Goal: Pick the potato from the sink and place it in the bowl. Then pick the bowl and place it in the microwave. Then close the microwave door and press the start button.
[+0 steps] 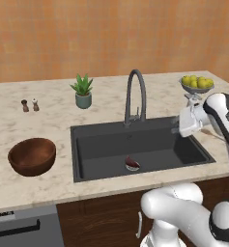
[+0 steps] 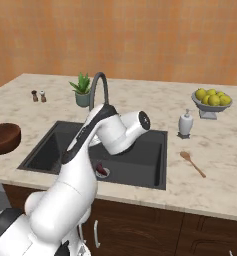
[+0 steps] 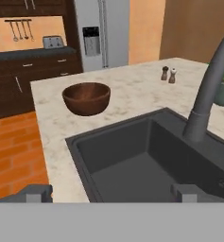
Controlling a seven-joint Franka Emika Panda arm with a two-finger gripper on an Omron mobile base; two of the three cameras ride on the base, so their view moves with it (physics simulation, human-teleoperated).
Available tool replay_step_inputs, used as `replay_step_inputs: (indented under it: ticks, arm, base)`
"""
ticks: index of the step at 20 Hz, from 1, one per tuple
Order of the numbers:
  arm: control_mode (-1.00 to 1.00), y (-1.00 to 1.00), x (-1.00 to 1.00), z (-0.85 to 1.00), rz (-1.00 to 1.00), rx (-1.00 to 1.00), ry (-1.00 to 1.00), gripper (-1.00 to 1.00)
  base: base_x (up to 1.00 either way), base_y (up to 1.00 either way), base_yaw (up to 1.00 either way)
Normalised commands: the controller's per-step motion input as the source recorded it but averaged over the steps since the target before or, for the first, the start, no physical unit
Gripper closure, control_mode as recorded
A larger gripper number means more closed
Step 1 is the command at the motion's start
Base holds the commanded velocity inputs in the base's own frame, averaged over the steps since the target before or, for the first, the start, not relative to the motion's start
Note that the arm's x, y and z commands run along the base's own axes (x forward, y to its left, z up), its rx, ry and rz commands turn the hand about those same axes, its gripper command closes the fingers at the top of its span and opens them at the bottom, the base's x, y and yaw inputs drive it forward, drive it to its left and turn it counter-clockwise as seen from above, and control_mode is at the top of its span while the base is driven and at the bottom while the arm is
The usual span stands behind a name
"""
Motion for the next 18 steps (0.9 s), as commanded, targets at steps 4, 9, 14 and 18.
replay_step_inputs:
  ticks: [4, 9, 14, 18]
  arm:
    - [-1.00, 0.11, 0.38, -0.38, 0.00, 0.00, -0.01, -1.00]
    - [-1.00, 0.13, 0.42, -0.48, 0.00, 0.00, 0.00, -1.00]
    - [-1.00, 0.00, 0.37, -0.58, 0.01, 0.00, 0.00, -1.00]
    - [-1.00, -0.08, 0.37, -0.54, 0.00, 0.00, 0.03, -1.00]
  base:
    - [0.00, 0.00, 0.00]
    - [0.00, 0.00, 0.00]
    - [0.00, 0.00, 0.00]
    - [0.00, 0.00, 0.00]
